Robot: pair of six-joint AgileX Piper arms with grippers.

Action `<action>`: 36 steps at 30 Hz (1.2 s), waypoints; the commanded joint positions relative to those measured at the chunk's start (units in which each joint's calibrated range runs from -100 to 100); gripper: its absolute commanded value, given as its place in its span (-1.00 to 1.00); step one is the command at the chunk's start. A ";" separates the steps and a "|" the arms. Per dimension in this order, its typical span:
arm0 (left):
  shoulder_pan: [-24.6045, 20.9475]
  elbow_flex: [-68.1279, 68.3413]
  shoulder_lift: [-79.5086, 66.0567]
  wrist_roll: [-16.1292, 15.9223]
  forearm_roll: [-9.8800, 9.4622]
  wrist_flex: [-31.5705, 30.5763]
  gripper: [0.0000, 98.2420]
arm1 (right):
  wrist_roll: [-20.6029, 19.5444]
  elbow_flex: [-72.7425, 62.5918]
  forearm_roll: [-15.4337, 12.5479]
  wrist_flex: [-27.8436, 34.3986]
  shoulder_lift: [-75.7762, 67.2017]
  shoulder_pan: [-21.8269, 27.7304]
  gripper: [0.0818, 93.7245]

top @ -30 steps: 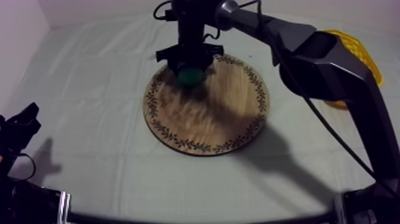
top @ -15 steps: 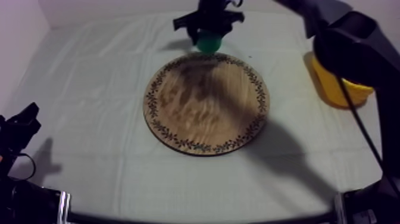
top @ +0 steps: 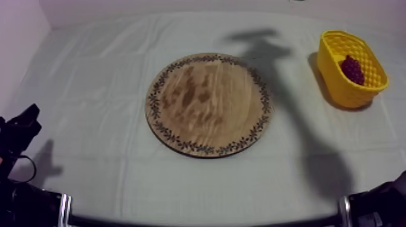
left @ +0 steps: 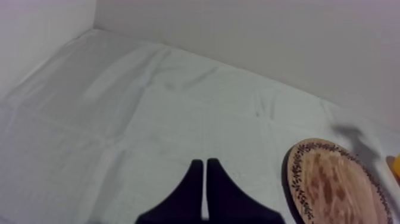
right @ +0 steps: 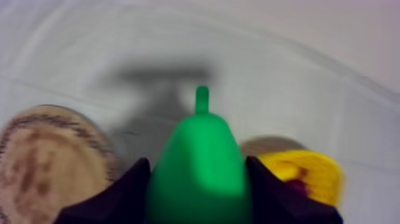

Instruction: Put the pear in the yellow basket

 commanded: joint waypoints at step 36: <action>0.02 0.00 0.00 0.01 -0.01 -0.01 -1.00 | 0.63 45.88 0.93 -30.67 -7.14 16.49 0.55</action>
